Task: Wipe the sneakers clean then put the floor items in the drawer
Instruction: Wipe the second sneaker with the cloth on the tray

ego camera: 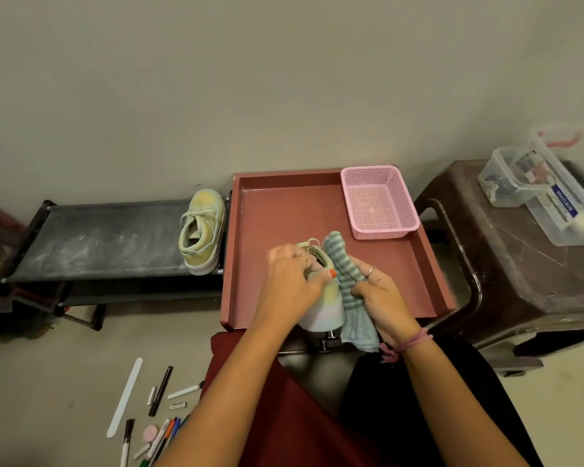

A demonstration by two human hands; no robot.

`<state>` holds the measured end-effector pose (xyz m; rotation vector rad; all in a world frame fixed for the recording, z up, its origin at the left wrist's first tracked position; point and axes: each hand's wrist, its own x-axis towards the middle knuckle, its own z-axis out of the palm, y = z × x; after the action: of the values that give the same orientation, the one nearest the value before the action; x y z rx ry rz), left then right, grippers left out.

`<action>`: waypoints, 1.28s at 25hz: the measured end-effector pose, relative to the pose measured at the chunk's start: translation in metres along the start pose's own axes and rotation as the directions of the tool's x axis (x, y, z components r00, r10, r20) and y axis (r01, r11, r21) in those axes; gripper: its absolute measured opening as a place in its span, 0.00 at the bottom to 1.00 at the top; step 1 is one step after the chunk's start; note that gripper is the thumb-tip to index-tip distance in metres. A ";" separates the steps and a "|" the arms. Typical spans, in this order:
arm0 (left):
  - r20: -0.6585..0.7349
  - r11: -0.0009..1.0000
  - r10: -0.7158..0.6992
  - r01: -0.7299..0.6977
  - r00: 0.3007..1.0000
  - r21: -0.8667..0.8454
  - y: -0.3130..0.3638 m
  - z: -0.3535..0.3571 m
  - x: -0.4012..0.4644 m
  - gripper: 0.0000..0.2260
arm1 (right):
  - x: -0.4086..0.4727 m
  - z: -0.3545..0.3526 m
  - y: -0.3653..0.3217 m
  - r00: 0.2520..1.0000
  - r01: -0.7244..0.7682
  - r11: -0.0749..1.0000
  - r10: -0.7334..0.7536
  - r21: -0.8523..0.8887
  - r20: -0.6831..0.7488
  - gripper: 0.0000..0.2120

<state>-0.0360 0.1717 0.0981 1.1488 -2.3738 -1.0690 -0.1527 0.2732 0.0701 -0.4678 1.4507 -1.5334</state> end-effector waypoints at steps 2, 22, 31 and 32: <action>0.035 0.987 0.001 0.004 0.999 -0.163 0.007 -0.009 0.007 0.06 | -0.002 0.005 -0.011 0.999 0.025 1.000 -0.025 -0.001 0.047 0.28; 0.116 0.764 -0.188 0.219 0.975 -0.607 0.000 -0.028 0.039 0.09 | -0.012 0.044 0.001 0.888 0.371 0.241 -0.374 -0.897 0.267 0.41; 0.429 0.986 0.159 -0.121 0.889 -0.114 -0.034 -0.038 0.025 0.63 | 0.018 0.028 -0.012 0.961 0.256 0.576 -0.064 -0.777 0.269 0.43; 0.391 0.980 0.198 -0.178 0.899 -0.086 -0.036 -0.037 0.022 0.65 | 0.016 0.028 -0.005 0.960 0.238 0.620 -0.033 -0.748 0.277 0.43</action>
<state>-0.0103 0.1221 0.0954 0.7137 -2.6757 -1.3905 -0.1398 0.2437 0.0762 -1.2673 1.8724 -0.8171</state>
